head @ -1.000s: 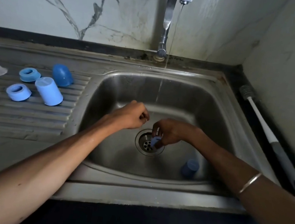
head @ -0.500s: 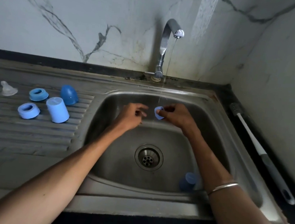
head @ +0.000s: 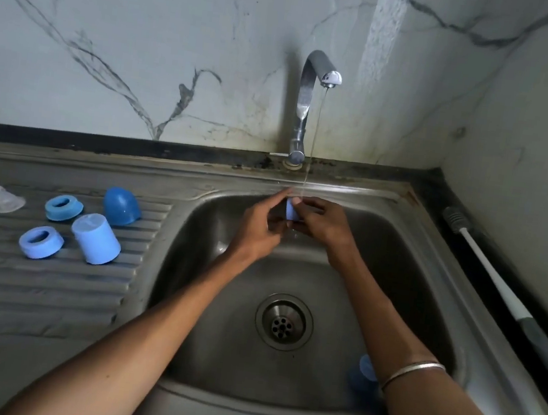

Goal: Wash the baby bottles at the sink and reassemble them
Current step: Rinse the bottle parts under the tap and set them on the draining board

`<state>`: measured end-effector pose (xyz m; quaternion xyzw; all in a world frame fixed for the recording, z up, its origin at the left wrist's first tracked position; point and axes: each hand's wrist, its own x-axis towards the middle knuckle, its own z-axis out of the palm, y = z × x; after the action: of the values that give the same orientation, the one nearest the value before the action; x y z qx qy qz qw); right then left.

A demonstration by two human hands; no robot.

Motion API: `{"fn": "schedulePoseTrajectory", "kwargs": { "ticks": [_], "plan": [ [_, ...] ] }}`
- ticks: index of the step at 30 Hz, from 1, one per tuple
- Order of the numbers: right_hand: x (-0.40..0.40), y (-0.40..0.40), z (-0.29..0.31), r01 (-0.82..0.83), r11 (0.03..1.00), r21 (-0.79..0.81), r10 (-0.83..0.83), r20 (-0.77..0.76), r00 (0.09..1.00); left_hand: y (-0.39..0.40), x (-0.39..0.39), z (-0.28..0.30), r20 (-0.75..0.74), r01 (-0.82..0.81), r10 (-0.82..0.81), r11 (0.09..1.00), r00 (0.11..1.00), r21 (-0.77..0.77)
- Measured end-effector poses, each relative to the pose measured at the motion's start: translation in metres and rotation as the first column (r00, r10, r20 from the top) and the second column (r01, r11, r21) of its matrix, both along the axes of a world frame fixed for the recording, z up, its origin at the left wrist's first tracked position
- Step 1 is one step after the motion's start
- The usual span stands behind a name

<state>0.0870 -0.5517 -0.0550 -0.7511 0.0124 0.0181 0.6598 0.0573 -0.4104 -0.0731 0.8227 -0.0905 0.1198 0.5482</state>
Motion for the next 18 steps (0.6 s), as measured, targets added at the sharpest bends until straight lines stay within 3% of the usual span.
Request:
{"fn": "schedulePoseTrajectory", "kwargs": {
  "ticks": [4, 9, 13, 18],
  "plan": [
    [0.001, -0.004, -0.002, 0.004, 0.999, -0.040, -0.005, -0.032, 0.999, -0.001, 0.007, 0.000, -0.019, 0.018, -0.019, 0.996, 1.000, -0.086],
    [-0.003, -0.012, 0.004, -0.147, 0.978, 0.145, 0.152, -0.022, 0.988, -0.007, 0.006, 0.001, -0.019, 0.023, -0.025, 0.995, 1.000, -0.092],
    [-0.002, -0.015, 0.001, -0.082, 0.989, 0.120, 0.090, -0.062, 0.994, -0.011, 0.008, -0.003, 0.079, 0.004, -0.005, 1.000, 0.997, 0.010],
    [-0.003, -0.015, 0.001, -0.087, 0.991, 0.099, 0.094, -0.064, 0.994, -0.011, 0.005, -0.003, 0.067, 0.004, 0.001, 0.997, 0.998, -0.073]
  ]
}}
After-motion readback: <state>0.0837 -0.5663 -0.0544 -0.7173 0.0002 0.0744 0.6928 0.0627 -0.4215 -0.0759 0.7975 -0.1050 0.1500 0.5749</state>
